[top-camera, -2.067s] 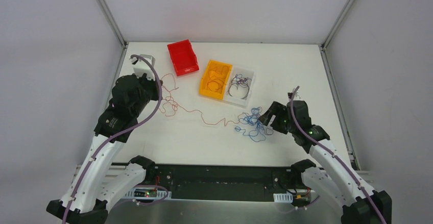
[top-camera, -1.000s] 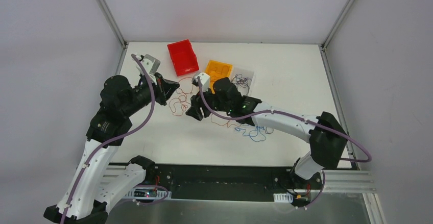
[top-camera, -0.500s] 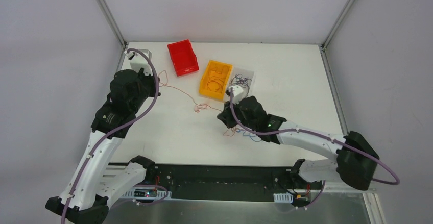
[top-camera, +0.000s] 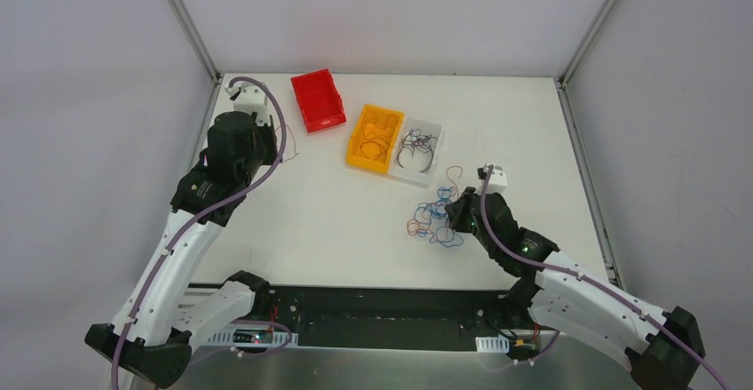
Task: Untangle the cables
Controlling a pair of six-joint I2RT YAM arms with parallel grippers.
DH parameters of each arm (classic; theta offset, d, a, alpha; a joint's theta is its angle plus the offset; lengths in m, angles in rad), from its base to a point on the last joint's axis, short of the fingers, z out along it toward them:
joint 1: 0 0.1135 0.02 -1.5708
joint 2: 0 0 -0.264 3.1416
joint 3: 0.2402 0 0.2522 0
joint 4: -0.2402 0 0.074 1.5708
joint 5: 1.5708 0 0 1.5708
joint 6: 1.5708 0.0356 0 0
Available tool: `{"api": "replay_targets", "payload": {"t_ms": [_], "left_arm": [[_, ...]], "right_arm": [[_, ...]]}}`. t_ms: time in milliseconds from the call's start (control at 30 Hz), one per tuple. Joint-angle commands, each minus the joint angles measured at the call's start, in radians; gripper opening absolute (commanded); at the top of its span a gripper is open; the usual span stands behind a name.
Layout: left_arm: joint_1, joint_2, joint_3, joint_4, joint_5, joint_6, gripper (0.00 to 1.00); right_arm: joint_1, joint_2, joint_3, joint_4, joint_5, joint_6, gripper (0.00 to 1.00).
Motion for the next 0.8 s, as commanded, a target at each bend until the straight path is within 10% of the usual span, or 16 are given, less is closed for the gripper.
{"api": "replay_targets", "payload": {"t_ms": [0, 300, 567, 767], "left_arm": [[0.004, 0.011, -0.001, 0.014, 0.036, -0.053, 0.00], [0.004, 0.055, -0.092, 0.051, 0.051, -0.114, 0.00], [0.004, 0.103, -0.132, 0.063, 0.089, -0.188, 0.00], [0.004, 0.173, -0.188, 0.070, 0.165, -0.245, 0.00]], "right_arm": [[-0.009, 0.014, 0.034, -0.142, 0.117, 0.079, 0.01], [-0.019, 0.055, 0.062, -0.185, 0.136, 0.109, 0.07], [-0.027, 0.045, 0.062, -0.192, 0.137, 0.098, 0.70], [-0.030, 0.024, 0.065, -0.205, 0.143, 0.097, 0.78]]}}
